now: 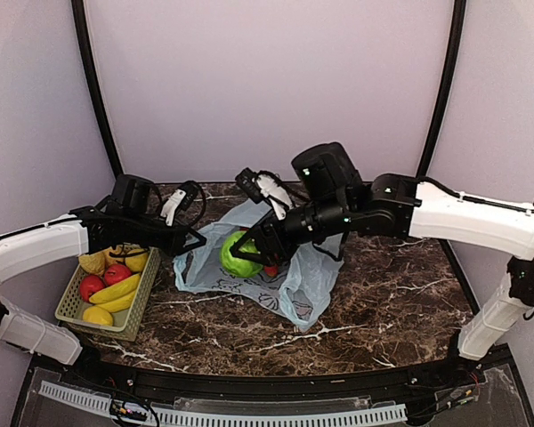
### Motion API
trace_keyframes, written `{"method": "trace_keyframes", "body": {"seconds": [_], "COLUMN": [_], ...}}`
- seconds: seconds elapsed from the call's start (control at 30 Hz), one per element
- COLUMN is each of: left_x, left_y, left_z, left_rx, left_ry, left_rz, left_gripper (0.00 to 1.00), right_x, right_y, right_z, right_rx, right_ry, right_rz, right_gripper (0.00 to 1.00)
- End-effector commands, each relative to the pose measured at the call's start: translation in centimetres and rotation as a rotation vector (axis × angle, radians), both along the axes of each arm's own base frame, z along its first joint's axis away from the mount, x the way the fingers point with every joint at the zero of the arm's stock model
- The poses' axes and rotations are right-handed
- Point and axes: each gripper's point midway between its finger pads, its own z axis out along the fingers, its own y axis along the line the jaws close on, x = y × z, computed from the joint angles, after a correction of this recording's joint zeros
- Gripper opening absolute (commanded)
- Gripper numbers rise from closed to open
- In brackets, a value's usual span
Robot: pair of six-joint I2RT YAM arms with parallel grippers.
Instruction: Untie the knot of the plastic bag and take out the fruit
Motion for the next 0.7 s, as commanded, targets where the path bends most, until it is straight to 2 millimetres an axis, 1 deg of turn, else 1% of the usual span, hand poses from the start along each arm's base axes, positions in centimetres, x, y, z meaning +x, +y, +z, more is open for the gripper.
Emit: {"method": "trace_keyframes", "body": {"seconds": [0.0, 0.03, 0.1, 0.13, 0.17, 0.2, 0.23, 0.27, 0.33, 0.37, 0.43, 0.47, 0.5, 0.53, 0.57, 0.6, 0.63, 0.67], "left_x": [0.1, -0.1, -0.3, -0.3, -0.5, -0.6, -1.0, -1.1, -1.9, -2.7, -3.8, -4.3, -4.9, -5.4, -6.2, -6.6, -7.7, -7.6], "left_y": [0.6, 0.6, 0.6, 0.8, 0.9, 0.9, 1.2, 1.1, 1.1, 1.2, 0.7, 0.4, -0.1, -0.6, -1.6, -2.1, -3.4, -4.1], "left_z": [0.6, 1.0, 1.9, 2.2, 3.1, 3.5, 4.3, 5.1, 6.8, 7.6, 9.6, 10.2, 11.3, 11.8, 12.9, 13.4, 14.0, 13.8], "left_rx": [0.033, 0.026, 0.015, 0.014, 0.002, -0.004, -0.019, -0.037, -0.083, -0.108, -0.17, -0.197, -0.23, -0.266, -0.315, -0.334, -0.356, -0.348], "left_ry": [-0.026, -0.033, -0.056, -0.069, -0.095, -0.117, -0.146, -0.18, -0.249, -0.28, -0.347, -0.349, -0.372, -0.352, -0.358, -0.363, -0.37, -0.363], "left_rz": [0.02, 0.017, 0.013, 0.015, 0.016, 0.013, 0.012, 0.004, -0.021, -0.035, -0.081, -0.099, -0.121, -0.137, -0.163, -0.182, -0.225, -0.228], "left_gripper": [0.06, 0.09, 0.25, 0.43, 0.52, 0.64, 0.69, 0.79, 0.86, 0.88, 0.9, 0.91, 0.91, 0.91, 0.91, 0.92, 0.92, 0.92], "right_x": [1.0, 1.5, 2.4, 2.9, 3.3, 3.7, 4.0, 4.3, 4.6, 4.7, 4.6, 4.6, 4.4, 4.2, 4.0, 3.7, 3.3, 3.0], "right_y": [-0.9, -1.2, -2.1, -2.5, -3.0, -3.4, -3.8, -4.2, -4.9, -5.2, -5.5, -5.5, -5.5, -5.6, -5.5, -5.4, -5.3, -5.1], "right_z": [6.2, 6.7, 7.6, 7.8, 8.0, 8.2, 8.2, 8.0, 8.1, 8.1, 8.3, 8.4, 8.5, 8.6, 8.6, 8.7, 9.0, 9.1], "right_rx": [0.176, 0.189, 0.219, 0.23, 0.242, 0.252, 0.259, 0.263, 0.284, 0.294, 0.314, 0.32, 0.324, 0.328, 0.331, 0.34, 0.353, 0.363], "right_ry": [-0.068, -0.066, -0.066, -0.064, -0.062, -0.058, -0.052, -0.042, -0.021, -0.012, 0.004, 0.006, 0.009, 0.011, 0.016, 0.02, 0.026, 0.035], "right_rz": [-0.048, -0.07, -0.106, -0.124, -0.139, -0.149, -0.159, -0.167, -0.175, -0.174, -0.162, -0.156, -0.145, -0.135, -0.12, -0.101, -0.077, -0.057], "right_gripper": [0.39, 0.39, 0.39, 0.39, 0.39, 0.39, 0.39, 0.39, 0.39, 0.39, 0.39, 0.39, 0.4, 0.4, 0.4, 0.4, 0.4, 0.4]}}
